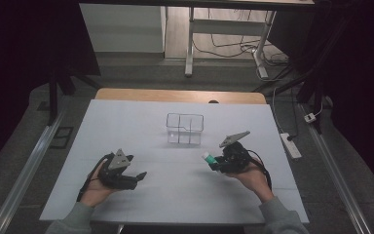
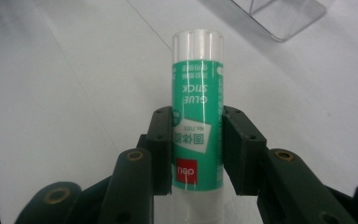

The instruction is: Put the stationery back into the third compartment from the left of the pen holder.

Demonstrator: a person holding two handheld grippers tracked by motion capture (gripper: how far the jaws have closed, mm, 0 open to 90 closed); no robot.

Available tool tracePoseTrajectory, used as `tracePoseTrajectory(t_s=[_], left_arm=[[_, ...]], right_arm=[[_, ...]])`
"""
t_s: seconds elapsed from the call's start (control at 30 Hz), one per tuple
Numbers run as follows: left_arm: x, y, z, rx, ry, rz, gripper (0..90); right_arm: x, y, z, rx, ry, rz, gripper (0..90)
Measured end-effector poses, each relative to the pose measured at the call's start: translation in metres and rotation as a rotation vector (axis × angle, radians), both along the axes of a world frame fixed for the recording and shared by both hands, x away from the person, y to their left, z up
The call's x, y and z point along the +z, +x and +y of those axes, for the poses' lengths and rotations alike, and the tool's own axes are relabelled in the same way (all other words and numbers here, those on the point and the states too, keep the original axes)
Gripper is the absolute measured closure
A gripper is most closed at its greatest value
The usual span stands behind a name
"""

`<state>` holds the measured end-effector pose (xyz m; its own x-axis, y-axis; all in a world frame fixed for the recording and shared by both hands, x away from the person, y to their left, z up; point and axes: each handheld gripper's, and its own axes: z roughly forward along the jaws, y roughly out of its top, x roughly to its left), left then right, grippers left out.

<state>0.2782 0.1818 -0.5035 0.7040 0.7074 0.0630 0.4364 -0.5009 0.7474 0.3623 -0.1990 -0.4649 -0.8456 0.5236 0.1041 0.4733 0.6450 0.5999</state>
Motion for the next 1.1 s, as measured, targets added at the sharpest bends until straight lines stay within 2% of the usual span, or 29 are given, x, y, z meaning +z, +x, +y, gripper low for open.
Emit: tracePoseTrajectory(t_s=[0.47, 0.7, 0.93, 1.1], left_arm=[[0.002, 0.004, -0.025, -0.073, 0.019, -0.012, 22.6], [0.001, 0.004, -0.039, -0.1, 0.062, -0.026, 22.7], [0.001, 0.004, -0.051, -0.126, 0.087, -0.036, 22.8], [0.0, 0.004, -0.059, -0.15, 0.126, -0.054, 23.1]], right_arm=[[-0.001, 0.005, 0.028, 0.055, 0.016, 0.017, 65.7], [-0.003, 0.007, 0.042, 0.082, 0.022, 0.041, 65.7], [-0.008, 0.01, 0.054, 0.101, 0.029, 0.062, 65.7], [-0.012, 0.012, 0.062, 0.115, 0.024, 0.091, 65.6]])
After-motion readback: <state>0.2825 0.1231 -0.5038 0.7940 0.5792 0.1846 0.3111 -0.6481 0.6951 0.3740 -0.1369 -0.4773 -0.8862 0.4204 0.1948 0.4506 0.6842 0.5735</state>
